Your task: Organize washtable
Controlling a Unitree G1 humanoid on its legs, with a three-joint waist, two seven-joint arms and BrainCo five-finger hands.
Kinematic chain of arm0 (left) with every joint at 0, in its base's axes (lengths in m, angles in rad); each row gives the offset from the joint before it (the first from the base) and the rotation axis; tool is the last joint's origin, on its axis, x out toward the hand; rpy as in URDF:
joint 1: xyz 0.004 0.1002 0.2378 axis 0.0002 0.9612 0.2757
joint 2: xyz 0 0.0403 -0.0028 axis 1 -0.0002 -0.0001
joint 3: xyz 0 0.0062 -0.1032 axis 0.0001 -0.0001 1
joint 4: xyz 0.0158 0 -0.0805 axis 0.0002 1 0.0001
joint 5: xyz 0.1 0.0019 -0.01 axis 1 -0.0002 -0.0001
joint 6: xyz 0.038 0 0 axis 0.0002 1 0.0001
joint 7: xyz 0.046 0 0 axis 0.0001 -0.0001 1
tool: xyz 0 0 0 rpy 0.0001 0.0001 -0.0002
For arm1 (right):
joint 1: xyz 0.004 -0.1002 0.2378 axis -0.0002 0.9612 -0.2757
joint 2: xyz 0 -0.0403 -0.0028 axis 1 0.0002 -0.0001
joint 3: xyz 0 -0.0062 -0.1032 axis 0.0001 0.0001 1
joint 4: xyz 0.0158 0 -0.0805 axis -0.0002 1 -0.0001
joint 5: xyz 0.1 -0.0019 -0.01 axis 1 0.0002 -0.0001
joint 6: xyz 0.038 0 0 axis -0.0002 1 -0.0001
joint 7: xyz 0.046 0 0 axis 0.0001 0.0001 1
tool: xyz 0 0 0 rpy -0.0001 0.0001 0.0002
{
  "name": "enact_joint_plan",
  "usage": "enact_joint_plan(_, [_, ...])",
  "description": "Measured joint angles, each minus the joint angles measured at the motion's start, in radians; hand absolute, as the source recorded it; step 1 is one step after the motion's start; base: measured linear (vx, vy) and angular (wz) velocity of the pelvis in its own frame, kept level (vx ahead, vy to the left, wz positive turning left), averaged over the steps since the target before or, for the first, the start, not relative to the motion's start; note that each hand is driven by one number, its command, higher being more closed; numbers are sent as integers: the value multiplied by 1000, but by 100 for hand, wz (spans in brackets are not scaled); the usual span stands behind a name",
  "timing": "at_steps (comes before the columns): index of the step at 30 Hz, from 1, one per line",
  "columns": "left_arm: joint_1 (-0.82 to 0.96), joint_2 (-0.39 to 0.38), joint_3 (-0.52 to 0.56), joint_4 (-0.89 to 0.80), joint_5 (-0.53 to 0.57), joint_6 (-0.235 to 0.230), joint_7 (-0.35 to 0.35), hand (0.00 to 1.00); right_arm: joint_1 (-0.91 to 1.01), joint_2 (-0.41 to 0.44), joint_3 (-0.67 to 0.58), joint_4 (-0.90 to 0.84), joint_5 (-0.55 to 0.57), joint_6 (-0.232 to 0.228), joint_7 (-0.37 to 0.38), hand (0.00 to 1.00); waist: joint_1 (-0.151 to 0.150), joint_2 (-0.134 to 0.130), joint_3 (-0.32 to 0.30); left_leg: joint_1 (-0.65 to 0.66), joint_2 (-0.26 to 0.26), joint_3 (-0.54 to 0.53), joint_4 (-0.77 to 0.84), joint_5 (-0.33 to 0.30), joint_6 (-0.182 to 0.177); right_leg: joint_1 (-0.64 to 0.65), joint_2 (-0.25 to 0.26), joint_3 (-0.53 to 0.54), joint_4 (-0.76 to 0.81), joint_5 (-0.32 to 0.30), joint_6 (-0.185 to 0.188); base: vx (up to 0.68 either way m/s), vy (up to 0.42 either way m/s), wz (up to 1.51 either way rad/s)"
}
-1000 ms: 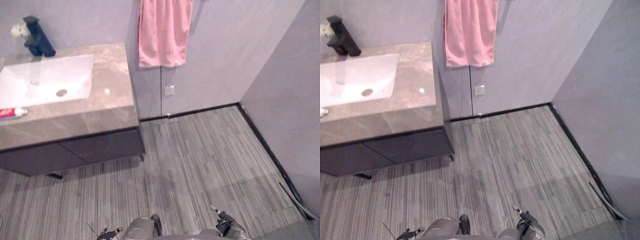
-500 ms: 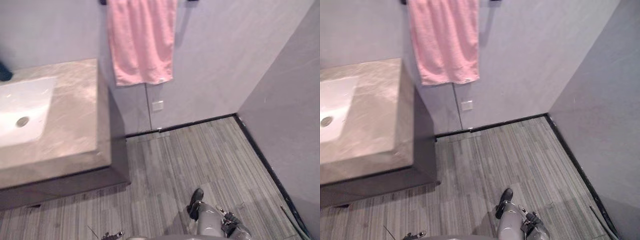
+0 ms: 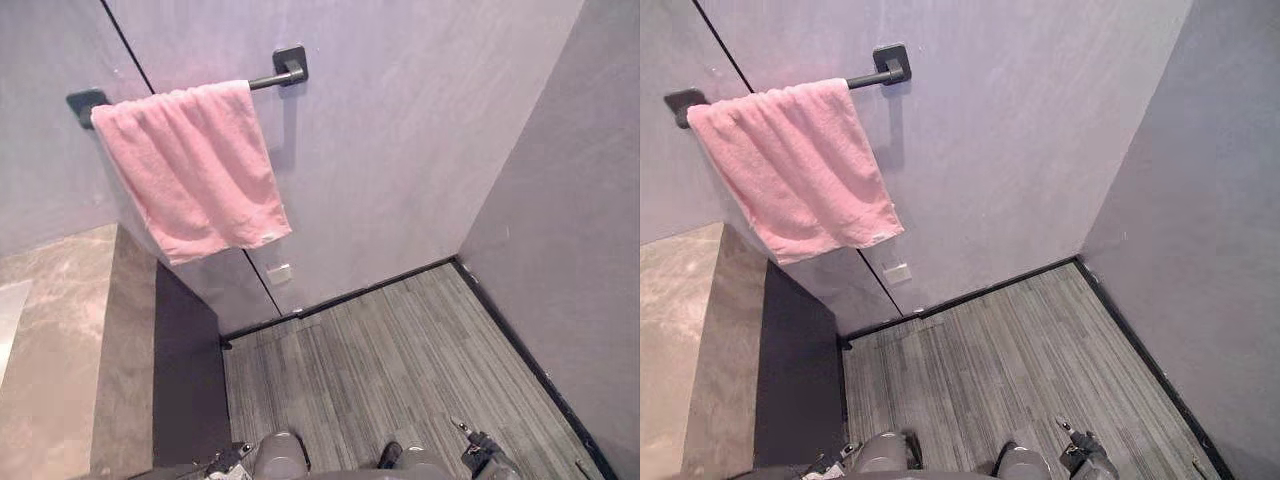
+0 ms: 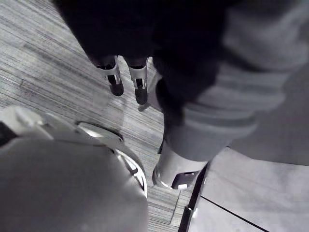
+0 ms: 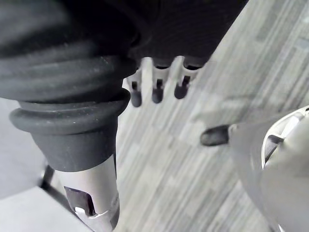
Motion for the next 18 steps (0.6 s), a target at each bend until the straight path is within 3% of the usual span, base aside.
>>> enact_joint_plan(2, [-3,0,0,2,0,-5,3,0,19,2,2,-4,7,0,-1,0,1,2,-1,-7,-22,-22,-93,35,8,39,-12,1,-4,-18,32,385,278,-1])
enact_joint_plan(4, [7,4,2,5,0,-6,4,0,30,7,29,-4,5,1,0,0,7,-1,-14,19,-44,-11,-82,149,58,81,-35,29,-25,-33,87,456,337,-23])
enact_joint_plan(7, [8,24,2,5,3,-6,4,0,31,37,44,4,-3,1,4,0,23,-59,-41,24,-101,34,-43,124,116,97,-97,59,-58,-9,121,405,223,-23])
enact_joint_plan(8, [-4,33,0,6,3,-6,3,0,26,40,40,8,-14,1,5,0,26,-61,-44,32,-124,45,-6,77,142,99,-127,85,-26,15,150,444,228,-13])
enact_joint_plan(10, [-3,26,-13,9,14,-5,0,0,32,42,32,7,-11,0,4,0,22,-41,-46,89,-146,47,-11,41,160,52,-170,133,156,28,142,396,280,2])
enact_joint_plan(11, [-3,26,-43,7,20,-5,0,0,37,43,30,7,-5,0,4,0,19,-23,-46,134,-153,40,-33,25,164,-18,-204,149,347,72,120,371,287,11])
enact_joint_plan(12, [-3,27,-52,3,20,-5,0,0,41,44,28,-3,2,-10,-2,0,16,-17,-45,155,-155,37,-46,20,170,-52,-218,162,434,106,92,259,179,32])
enact_joint_plan(13, [-3,33,-71,-3,24,-6,1,0,44,38,29,-26,10,-17,-2,0,-4,-7,-37,187,-162,24,-60,16,175,-108,-238,174,575,91,78,300,168,39])
enact_joint_plan(14, [-3,46,-93,-16,25,-6,2,0,38,35,29,-29,12,-18,0,0,-4,-11,-35,227,-165,14,-84,16,175,-152,-232,187,650,38,82,242,100,37])
enact_joint_plan(16, [2,51,-111,-57,32,-9,4,0,37,46,44,-38,11,-20,0,0,-1,-18,-32,263,-163,5,-101,16,175,-188,-202,181,613,-35,88,198,0,29])
enact_joint_plan(17, [4,52,-111,-91,32,-12,5,0,33,51,50,-40,11,-19,1,0,-2,-17,-31,272,-161,0,-111,16,175,-204,-178,169,539,-46,83,182,-97,44])
enact_joint_plan(18, [9,52,-112,-142,29,-16,6,0,29,58,55,-42,12,-19,1,0,-1,-19,-32,268,-163,-10,-111,17,172,-201,-132,164,365,-33,86,140,-112,39])
